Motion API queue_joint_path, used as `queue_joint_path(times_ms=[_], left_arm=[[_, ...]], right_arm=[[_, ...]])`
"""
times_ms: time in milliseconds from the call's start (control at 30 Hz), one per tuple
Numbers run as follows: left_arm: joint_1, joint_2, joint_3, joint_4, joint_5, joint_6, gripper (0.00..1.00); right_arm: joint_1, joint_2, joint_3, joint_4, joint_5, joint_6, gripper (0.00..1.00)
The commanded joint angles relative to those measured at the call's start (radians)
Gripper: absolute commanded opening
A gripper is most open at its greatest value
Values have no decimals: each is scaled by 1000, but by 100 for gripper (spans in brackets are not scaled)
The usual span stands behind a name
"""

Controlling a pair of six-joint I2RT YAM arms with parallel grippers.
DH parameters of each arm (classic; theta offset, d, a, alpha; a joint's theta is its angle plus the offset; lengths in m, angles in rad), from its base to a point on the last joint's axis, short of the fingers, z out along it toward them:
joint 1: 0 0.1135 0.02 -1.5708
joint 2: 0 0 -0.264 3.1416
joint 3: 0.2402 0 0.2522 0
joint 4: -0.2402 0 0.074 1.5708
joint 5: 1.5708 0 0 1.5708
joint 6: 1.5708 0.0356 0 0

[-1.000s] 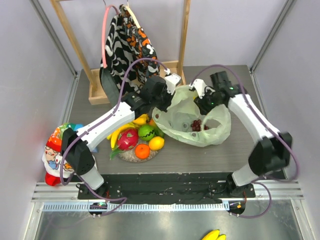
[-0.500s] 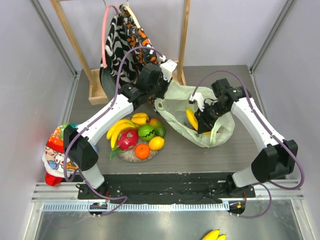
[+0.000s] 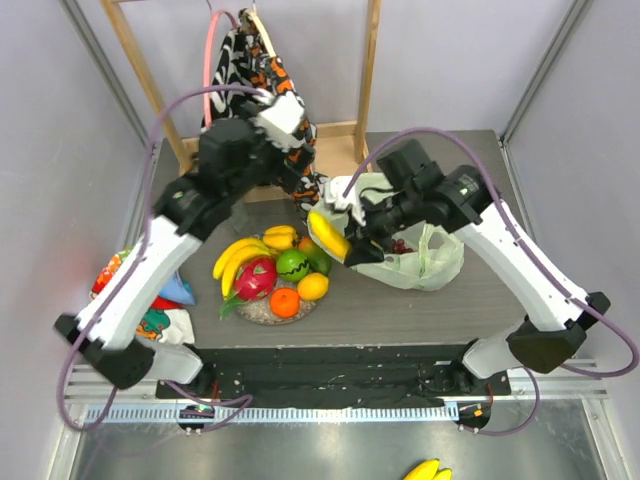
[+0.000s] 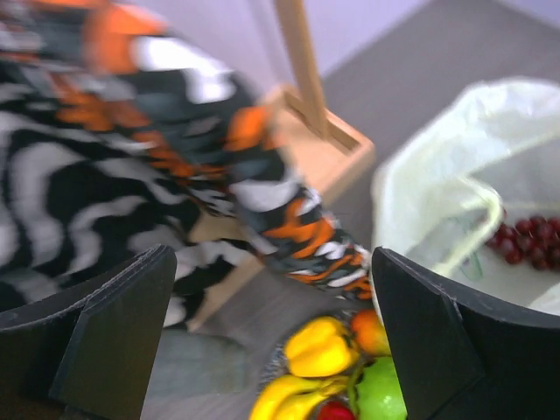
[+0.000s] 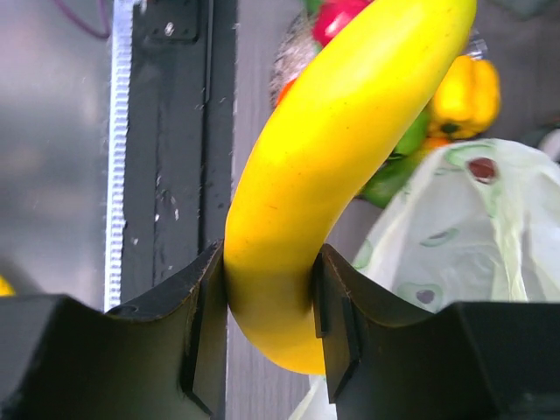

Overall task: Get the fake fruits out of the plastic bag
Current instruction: Place the fake fruit on the plate.

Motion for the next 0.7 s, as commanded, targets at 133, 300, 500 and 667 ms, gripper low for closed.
queue_joint_path(times_ms=[133,300,500,667], left_arm=[[166,-299,-90,3,54,-24,100],[251,-429,-158,1,140,-48,100],[337,-495,-210,-26,168,-59,100],[368,-499,-250,-22,194,-79,100]], right_arm=[[233,246,160,-61,192,61,39],[256,436,217,141,275,347,38],[253,630,414,212,293,542,39],[254,706,420,246,270,619,40]])
